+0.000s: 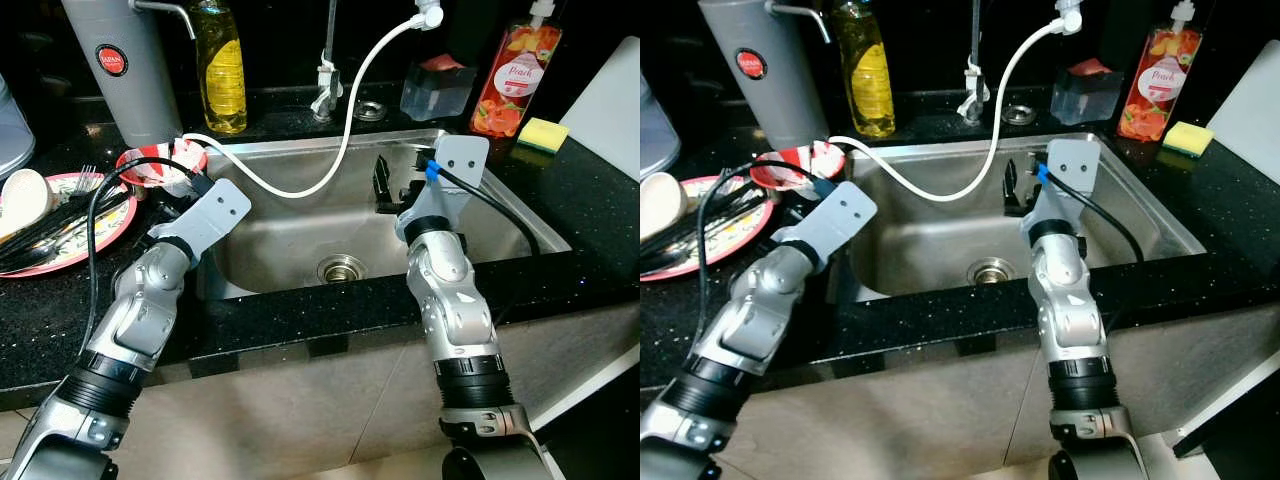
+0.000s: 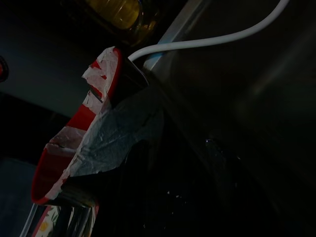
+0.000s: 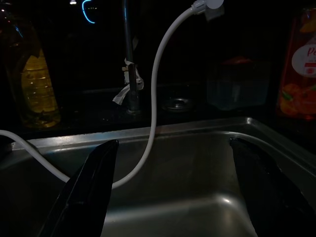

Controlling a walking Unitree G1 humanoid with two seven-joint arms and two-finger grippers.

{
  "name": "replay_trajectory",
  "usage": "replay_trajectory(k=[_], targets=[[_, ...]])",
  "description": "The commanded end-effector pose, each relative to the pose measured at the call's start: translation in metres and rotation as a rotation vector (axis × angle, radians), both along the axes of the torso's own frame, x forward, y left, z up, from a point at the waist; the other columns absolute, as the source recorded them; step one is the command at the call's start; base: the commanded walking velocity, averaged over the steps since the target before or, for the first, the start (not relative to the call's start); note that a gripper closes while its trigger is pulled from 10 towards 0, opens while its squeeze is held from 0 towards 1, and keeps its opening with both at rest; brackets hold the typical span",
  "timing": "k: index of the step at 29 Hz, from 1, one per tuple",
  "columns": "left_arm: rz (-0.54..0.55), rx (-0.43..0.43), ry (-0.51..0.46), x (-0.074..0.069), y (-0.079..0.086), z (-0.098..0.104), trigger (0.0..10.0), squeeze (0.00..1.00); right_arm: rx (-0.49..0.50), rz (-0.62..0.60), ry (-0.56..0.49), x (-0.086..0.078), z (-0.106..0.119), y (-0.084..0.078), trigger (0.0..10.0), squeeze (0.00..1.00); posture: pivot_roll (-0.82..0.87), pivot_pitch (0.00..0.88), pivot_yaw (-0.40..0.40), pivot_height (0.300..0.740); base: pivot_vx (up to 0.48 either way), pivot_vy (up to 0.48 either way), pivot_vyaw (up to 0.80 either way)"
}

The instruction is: Kitchen organization

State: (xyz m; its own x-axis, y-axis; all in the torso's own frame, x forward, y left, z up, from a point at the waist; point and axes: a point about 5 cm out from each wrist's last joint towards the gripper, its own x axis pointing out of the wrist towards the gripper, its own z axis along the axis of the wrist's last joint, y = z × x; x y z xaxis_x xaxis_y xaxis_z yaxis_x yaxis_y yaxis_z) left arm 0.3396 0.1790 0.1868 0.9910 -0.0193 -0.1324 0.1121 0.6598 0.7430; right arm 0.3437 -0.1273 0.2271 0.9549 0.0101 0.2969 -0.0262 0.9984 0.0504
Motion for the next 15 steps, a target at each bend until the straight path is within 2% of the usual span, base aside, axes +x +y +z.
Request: replay_trajectory(k=[1,15], targets=[[0.006,0.000,0.006,0.0021,0.0013,-0.0007,10.0,0.00,0.003,-0.025,0.001,-0.0014,-0.0012,-0.0056,10.0,0.00,0.01,0.000,0.040,0.740,0.000,0.000,0.00],[0.007,0.000,0.005,0.0023,0.0035,-0.0007,10.0,0.00,0.013,-0.027,-0.003,-0.0008,-0.0012,-0.0040,10.0,0.00,0.02,0.000,0.047,0.740,0.000,0.000,0.00]])
